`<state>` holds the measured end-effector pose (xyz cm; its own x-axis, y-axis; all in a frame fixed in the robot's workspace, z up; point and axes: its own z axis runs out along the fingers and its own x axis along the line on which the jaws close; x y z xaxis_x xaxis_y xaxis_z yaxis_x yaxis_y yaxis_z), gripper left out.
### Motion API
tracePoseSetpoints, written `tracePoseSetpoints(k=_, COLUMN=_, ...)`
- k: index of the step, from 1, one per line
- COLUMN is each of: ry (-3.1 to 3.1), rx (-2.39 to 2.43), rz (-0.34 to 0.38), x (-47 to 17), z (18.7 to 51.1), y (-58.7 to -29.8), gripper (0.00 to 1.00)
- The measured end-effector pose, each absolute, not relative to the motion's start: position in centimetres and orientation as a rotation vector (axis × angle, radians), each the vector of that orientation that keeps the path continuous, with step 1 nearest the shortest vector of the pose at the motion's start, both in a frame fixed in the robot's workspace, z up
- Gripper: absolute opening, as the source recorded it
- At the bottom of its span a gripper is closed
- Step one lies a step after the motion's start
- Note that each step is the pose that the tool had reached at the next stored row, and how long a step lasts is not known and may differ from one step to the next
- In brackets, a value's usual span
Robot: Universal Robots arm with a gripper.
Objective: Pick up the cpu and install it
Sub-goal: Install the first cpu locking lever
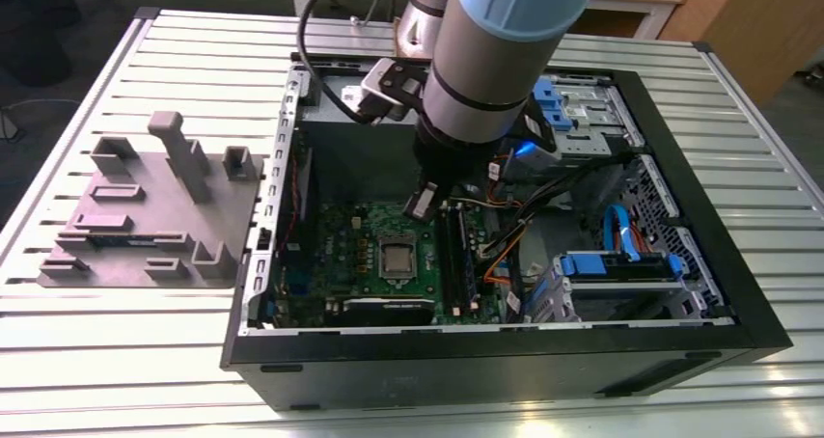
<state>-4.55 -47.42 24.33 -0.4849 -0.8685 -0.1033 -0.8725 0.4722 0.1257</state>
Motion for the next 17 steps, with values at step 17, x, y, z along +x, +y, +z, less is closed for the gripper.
tracePoseSetpoints(k=17, ry=2.675, rx=-1.582, rz=0.249, x=-3.4, z=24.3, y=-46.1, gripper=0.10)
